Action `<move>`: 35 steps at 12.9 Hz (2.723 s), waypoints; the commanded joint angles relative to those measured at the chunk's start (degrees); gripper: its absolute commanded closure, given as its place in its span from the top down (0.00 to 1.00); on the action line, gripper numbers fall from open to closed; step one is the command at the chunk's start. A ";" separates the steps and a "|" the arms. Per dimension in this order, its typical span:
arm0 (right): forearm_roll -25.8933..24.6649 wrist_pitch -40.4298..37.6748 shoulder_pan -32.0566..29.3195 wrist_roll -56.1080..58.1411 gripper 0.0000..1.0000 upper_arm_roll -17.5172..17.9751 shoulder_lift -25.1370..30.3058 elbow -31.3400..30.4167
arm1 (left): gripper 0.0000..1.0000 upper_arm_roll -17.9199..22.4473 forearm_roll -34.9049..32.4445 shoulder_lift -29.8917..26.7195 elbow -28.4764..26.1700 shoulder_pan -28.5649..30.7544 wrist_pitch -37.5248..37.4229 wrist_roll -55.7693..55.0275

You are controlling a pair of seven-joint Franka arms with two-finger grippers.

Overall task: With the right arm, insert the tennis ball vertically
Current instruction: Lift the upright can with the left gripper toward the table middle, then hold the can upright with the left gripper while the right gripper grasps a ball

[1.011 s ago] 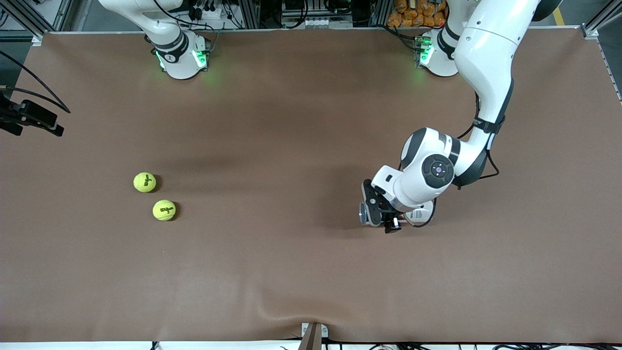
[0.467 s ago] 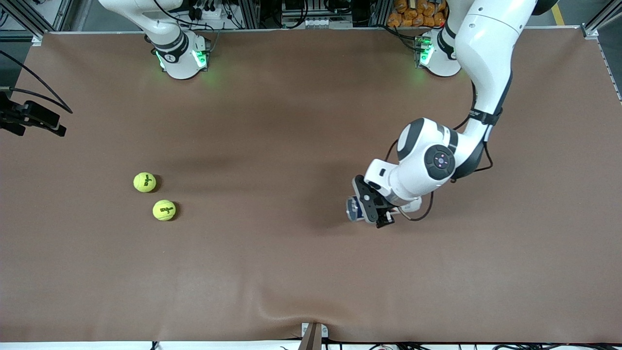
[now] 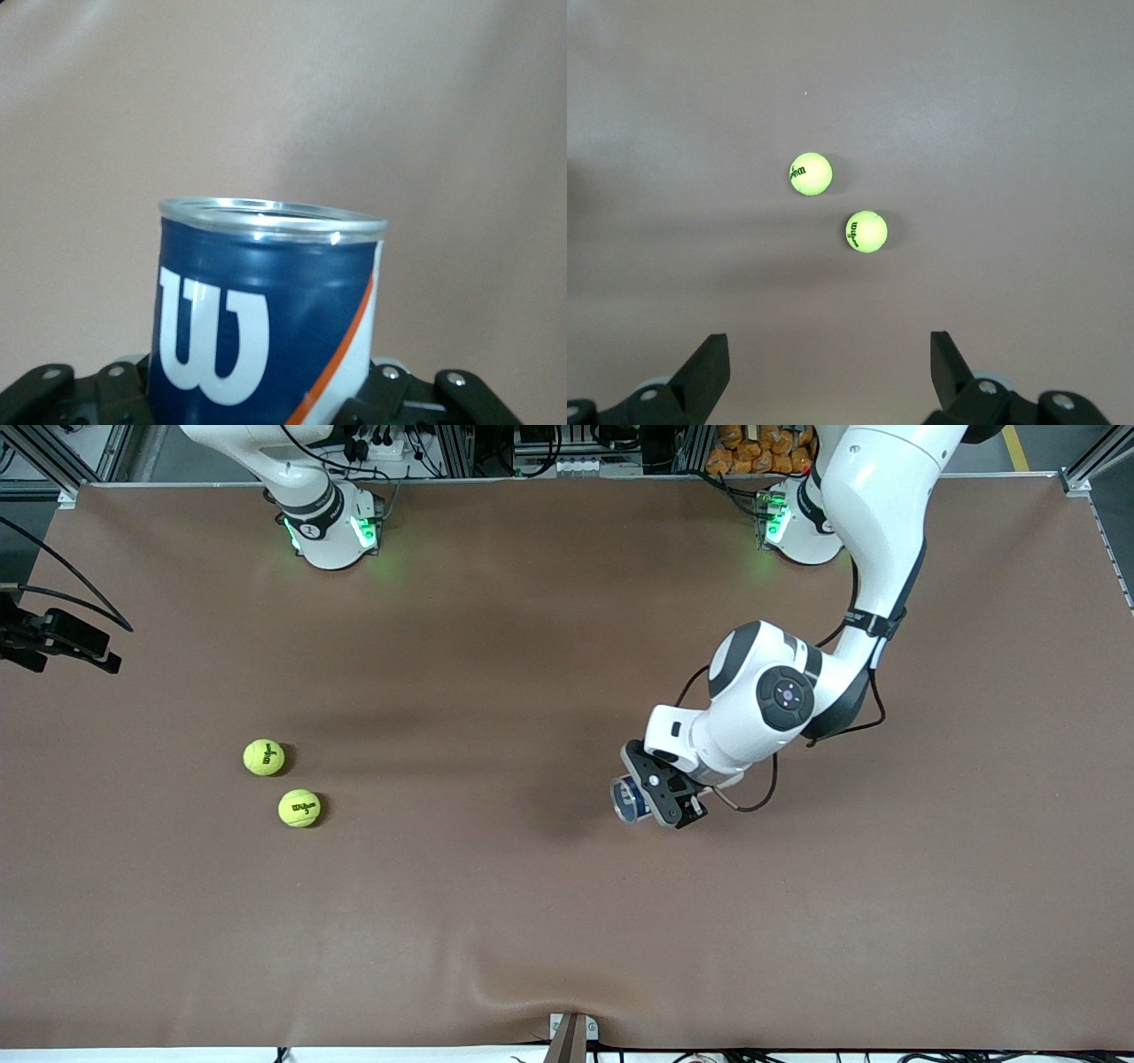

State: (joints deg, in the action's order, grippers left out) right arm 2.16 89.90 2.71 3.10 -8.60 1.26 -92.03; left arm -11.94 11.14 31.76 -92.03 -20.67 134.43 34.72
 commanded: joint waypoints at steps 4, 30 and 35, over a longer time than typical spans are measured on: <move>0.12 -0.34 -0.16 1.03 1.00 0.33 1.12 -0.78 | 0.63 0.52 -3.65 -2.49 -0.70 -4.19 2.23 -21.04; -0.05 40.58 6.17 3.76 1.00 0.51 -23.93 -15.88 | 0.63 0.96 -103.73 6.82 5.99 -20.11 8.49 -152.81; 0.47 51.85 7.57 3.67 1.00 0.60 -25.33 -22.57 | 0.63 1.04 -111.31 9.63 6.07 -23.09 -1.17 -157.49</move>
State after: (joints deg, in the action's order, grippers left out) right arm 2.38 137.89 9.32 7.18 -7.68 -24.08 -111.84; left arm -11.62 -96.60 39.60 -87.53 -41.96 137.03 -120.11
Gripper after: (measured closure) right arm 0.000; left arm 0.366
